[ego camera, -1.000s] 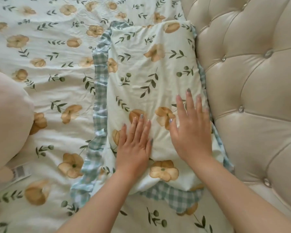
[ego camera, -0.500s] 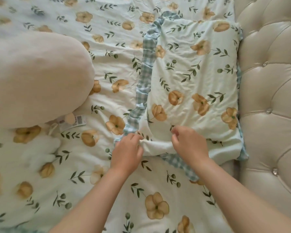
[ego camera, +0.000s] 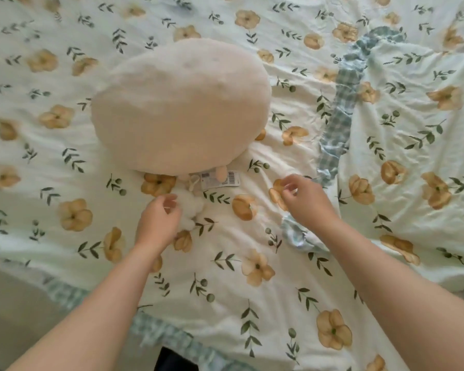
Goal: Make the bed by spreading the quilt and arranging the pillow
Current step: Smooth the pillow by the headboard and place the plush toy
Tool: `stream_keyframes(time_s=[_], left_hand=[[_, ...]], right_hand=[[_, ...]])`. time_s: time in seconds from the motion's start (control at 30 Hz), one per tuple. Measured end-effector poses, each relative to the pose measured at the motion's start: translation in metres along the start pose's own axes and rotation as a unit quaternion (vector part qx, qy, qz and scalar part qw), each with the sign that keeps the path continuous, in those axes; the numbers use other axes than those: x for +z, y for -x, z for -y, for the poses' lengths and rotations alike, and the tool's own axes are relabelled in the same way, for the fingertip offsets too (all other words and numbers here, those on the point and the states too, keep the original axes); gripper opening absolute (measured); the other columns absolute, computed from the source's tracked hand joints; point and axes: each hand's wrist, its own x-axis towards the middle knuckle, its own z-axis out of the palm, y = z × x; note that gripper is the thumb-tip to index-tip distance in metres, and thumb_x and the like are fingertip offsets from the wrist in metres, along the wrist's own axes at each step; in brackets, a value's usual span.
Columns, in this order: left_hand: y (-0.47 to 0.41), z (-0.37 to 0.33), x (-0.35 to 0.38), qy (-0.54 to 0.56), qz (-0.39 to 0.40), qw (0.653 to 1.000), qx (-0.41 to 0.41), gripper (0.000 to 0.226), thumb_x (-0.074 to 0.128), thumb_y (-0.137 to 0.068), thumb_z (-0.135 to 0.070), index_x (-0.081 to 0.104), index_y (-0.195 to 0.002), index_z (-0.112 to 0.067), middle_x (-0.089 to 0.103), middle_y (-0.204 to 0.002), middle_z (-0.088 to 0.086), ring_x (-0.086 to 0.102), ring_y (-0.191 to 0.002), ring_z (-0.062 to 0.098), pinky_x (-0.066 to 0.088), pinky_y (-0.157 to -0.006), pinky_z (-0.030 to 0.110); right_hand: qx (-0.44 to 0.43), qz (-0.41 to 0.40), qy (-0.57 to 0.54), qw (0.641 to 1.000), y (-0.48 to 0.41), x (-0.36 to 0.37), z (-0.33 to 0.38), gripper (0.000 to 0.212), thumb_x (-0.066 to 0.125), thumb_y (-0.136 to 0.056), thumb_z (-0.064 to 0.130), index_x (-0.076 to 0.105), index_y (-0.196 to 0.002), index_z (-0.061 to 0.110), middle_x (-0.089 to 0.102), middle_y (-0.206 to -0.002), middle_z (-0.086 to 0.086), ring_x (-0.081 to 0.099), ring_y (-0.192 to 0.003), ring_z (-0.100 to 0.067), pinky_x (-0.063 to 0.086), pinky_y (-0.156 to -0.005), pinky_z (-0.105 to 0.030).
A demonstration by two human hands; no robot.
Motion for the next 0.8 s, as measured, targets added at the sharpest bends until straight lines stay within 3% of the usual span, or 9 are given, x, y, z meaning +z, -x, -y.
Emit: stream_keyframes(time_s=[0.1,0.17,0.23,0.3,0.4,0.47,0.53,0.63,0.8], left_hand=[[-0.033,0.019,-0.047,0.042,-0.040,0.997,-0.046,0.044,0.050,-0.096,-0.025,0.041,-0.138,-0.016,0.056,-0.129,0.004,0.050,-0.101,0.017,0.039,-0.082,0.032],[-0.052,0.027,-0.076,0.082,-0.060,0.993,-0.053,0.066,0.055,-0.094,-0.030,0.020,-0.149,-0.021,0.043,-0.142,0.004,0.048,-0.119,0.021,0.040,-0.092,0.037],[-0.071,0.026,-0.101,0.093,-0.070,0.993,-0.007,0.088,0.065,-0.089,-0.032,0.003,-0.151,-0.032,0.023,-0.155,0.002,0.033,-0.138,0.024,0.037,-0.103,0.042],[-0.090,0.018,-0.112,0.081,-0.054,0.994,0.045,0.102,0.072,-0.083,-0.031,-0.004,-0.150,-0.038,0.012,-0.159,-0.002,0.025,-0.142,0.021,0.038,-0.097,0.037],[-0.124,0.003,-0.115,0.158,0.019,0.986,0.055,0.108,0.074,-0.081,-0.020,-0.006,-0.151,-0.033,0.019,-0.156,-0.004,0.030,-0.138,0.021,0.036,-0.093,0.032],[-0.138,-0.001,-0.108,0.222,0.052,0.973,0.046,0.107,0.071,-0.082,-0.011,-0.009,-0.151,-0.029,0.021,-0.154,-0.004,0.033,-0.134,0.020,0.035,-0.098,0.033],[-0.146,-0.003,-0.103,0.261,0.047,0.964,0.026,0.092,0.068,-0.084,-0.010,0.004,-0.150,-0.023,0.033,-0.144,-0.001,0.040,-0.125,0.019,0.038,-0.094,0.032],[-0.148,-0.009,-0.101,0.266,0.020,0.963,0.028,0.047,0.063,-0.089,-0.026,0.047,-0.131,-0.014,0.058,-0.119,-0.002,0.057,-0.111,0.021,0.044,-0.079,0.028],[-0.141,-0.043,-0.127,0.287,-0.022,0.957,0.038,0.036,0.056,-0.089,-0.050,0.065,-0.101,-0.017,0.067,-0.094,-0.004,0.062,-0.087,0.016,0.051,-0.071,0.035]], right_hand=[[-0.021,-0.038,-0.028,0.999,-0.023,0.005,0.053,0.036,0.050,-0.093,0.023,0.052,-0.129,0.023,0.060,-0.123,0.001,0.059,-0.101,-0.017,0.051,-0.082,-0.036],[-0.045,-0.071,-0.054,0.995,-0.037,0.011,0.091,0.047,0.054,-0.091,0.020,0.042,-0.137,0.023,0.050,-0.134,-0.002,0.055,-0.106,-0.018,0.049,-0.089,-0.037],[-0.035,-0.104,-0.075,0.991,-0.056,0.012,0.124,0.066,0.058,-0.088,0.013,0.030,-0.145,0.026,0.036,-0.145,-0.004,0.051,-0.110,-0.019,0.051,-0.083,-0.034],[0.013,-0.109,-0.090,0.990,-0.077,0.013,0.141,0.082,0.055,-0.084,0.000,0.017,-0.149,0.032,0.025,-0.152,-0.004,0.044,-0.117,-0.020,0.049,-0.076,-0.028],[0.152,-0.150,-0.197,0.957,-0.100,0.021,0.155,0.080,0.042,-0.084,-0.001,0.008,-0.152,0.027,0.030,-0.151,-0.008,0.041,-0.130,-0.031,0.044,-0.101,-0.045],[0.225,-0.135,-0.281,0.923,-0.107,0.029,0.153,0.072,0.039,-0.088,0.005,0.011,-0.152,0.023,0.035,-0.149,-0.009,0.040,-0.130,-0.033,0.037,-0.107,-0.046],[0.258,-0.089,-0.334,0.902,-0.111,0.034,0.149,0.062,0.039,-0.091,0.012,0.021,-0.150,0.022,0.039,-0.148,-0.007,0.040,-0.129,-0.029,0.036,-0.106,-0.046],[0.284,-0.077,-0.371,0.881,-0.111,0.030,0.153,0.047,0.042,-0.095,0.023,0.040,-0.142,0.019,0.046,-0.143,-0.002,0.042,-0.130,-0.026,0.037,-0.099,-0.048],[0.182,-0.136,-0.395,0.890,-0.102,-0.003,0.161,0.045,0.051,-0.096,0.042,0.055,-0.128,0.011,0.052,-0.114,-0.001,0.045,-0.104,-0.018,0.039,-0.092,-0.034]])
